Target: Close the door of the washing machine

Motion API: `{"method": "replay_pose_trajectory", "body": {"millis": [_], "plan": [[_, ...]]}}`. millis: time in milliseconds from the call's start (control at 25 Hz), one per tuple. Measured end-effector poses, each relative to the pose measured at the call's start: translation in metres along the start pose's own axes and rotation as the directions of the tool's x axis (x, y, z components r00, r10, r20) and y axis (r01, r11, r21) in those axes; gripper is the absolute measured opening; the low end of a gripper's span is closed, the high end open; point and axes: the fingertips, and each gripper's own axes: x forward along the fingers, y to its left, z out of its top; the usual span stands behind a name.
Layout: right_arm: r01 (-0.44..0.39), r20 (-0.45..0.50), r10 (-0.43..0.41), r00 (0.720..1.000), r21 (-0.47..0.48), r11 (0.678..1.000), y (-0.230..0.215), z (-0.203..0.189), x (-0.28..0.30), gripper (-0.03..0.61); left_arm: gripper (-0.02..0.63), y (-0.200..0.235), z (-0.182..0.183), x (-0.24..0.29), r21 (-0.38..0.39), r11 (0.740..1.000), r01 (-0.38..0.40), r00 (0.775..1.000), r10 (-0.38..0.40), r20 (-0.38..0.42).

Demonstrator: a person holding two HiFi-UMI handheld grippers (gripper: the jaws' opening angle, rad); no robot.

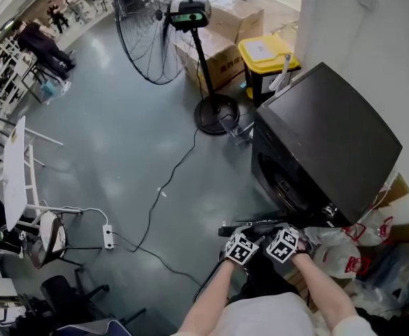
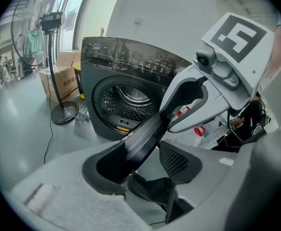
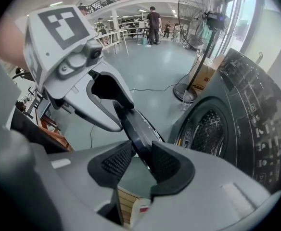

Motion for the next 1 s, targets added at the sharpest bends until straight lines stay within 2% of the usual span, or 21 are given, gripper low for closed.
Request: {"method": "replay_pose_trajectory", "body": {"millis": [160,400,840,1000], "plan": [[0.001,0.022,-0.002,1.0,0.025,1.0,-0.014,0.012,0.001,0.129,0.225,0.017,0.014,0.005,0.035,0.999,0.001,1.0,-0.001,0.001],[0.023,0.027,-0.025,0.999,0.089,0.996,-0.033,0.022,0.002,0.126,0.233,0.033,0.032,0.011,0.099,0.994,0.039,0.998,-0.035,-0.043],[0.044,0.098,-0.067,0.993,0.224,0.974,-0.078,0.037,0.001,0.118,0.235,0.062,0.072,0.033,0.222,0.964,0.148,0.985,-0.123,-0.121],[0.045,0.105,-0.077,0.992,0.28,0.959,-0.095,0.039,0.0,0.113,0.257,0.068,0.092,0.043,0.245,0.958,0.153,0.983,-0.121,-0.142]]}}
